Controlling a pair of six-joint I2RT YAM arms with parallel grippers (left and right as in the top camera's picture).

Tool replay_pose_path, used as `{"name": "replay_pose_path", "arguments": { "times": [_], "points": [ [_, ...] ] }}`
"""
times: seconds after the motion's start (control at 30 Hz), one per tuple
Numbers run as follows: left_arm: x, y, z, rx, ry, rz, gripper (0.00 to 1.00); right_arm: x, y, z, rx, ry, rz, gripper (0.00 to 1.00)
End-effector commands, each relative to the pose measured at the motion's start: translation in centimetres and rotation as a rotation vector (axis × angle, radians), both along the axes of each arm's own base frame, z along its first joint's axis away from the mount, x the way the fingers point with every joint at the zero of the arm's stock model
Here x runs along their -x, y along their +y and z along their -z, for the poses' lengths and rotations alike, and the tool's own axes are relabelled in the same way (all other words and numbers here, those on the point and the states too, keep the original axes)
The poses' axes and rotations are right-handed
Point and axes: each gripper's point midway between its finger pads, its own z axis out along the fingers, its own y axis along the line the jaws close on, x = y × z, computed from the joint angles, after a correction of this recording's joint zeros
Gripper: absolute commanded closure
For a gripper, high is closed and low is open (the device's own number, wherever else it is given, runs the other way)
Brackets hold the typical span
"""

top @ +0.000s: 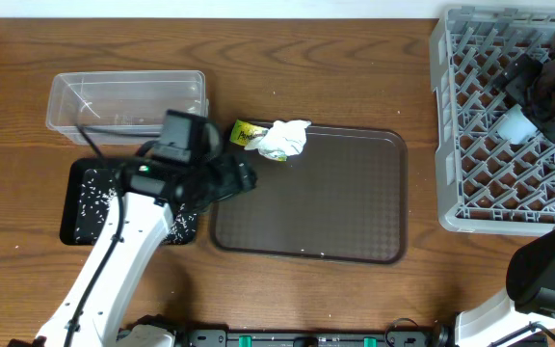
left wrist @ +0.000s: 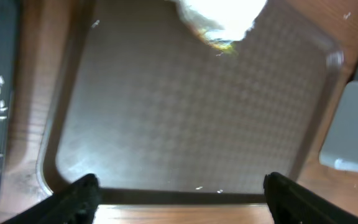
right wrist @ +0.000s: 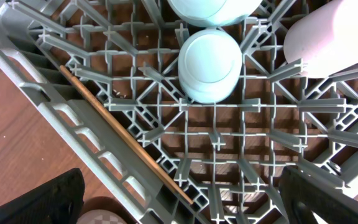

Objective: Sort waste into correct bins and load items into the dishwasher rack
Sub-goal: 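Grasp the crumpled white wrapper on the brown tray with the left gripper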

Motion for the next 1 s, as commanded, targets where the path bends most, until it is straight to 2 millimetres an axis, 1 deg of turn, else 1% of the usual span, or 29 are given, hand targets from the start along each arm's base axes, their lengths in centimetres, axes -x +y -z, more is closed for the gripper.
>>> {"name": "replay_pose_path", "arguments": {
  "times": [0.0, 0.1, 0.13, 0.2, 0.27, 0.5, 0.57, 0.7, 0.8, 0.83, 0.9, 0.97],
  "points": [
    [-2.4, 0.0, -3.8, -0.081, -0.105, -0.084, 0.16, 0.0, -0.2, 0.0, -0.008, -0.004, 0.023, 0.01],
    [-3.7, -1.3, -5.5, -0.073, -0.131, -0.062, 0.15, 0.0, -0.2, 0.0, -0.008, -0.004, 0.023, 0.01],
    [-4.1, -1.6, -5.6, -0.073, -0.131, -0.058, 0.15, 0.0, -0.2, 0.0, -0.008, -0.003, 0.023, 0.01],
    [-4.9, -2.0, -5.0, -0.078, -0.116, -0.057, 0.15, 0.0, -0.2, 0.0, -0.008, -0.004, 0.022, 0.01],
    [-5.9, -2.4, -3.6, -0.086, -0.091, -0.06, 0.15, 0.0, -0.2, 0.0, -0.008, -0.003, 0.023, 0.01],
    [-9.7, -3.9, 2.6, -0.104, -0.027, -0.075, 0.15, 0.0, -0.2, 0.0, -0.008, -0.004, 0.023, 0.01],
    [-10.5, -4.2, 3.9, -0.106, -0.024, -0.074, 0.17, 0.0, -0.2, 0.0, -0.008, -0.003, 0.023, 0.01],
    [-11.9, -4.4, 5.8, -0.122, -0.033, -0.078, 0.26, 0.0, -0.2, 0.0, -0.008, -0.004, 0.022, 0.01],
    [-12.8, -4.9, 7.0, -0.137, -0.06, -0.028, 0.26, 0.0, -0.2, 0.0, -0.008, -0.004, 0.022, 0.01],
    [-13.2, -5.1, 7.3, -0.147, -0.081, 0.009, 0.26, 0.0, -0.2, 0.0, -0.009, -0.003, 0.022, 0.01],
    [-14.0, -5.9, 7.5, -0.186, -0.159, 0.139, 0.25, 0.0, -0.2, 0.0, -0.009, -0.003, 0.022, 0.01],
    [-14.4, -6.7, 7.7, -0.226, -0.218, 0.258, 0.25, 0.0, -0.2, 0.0, -0.008, -0.004, 0.023, 0.01]
  ]
}}
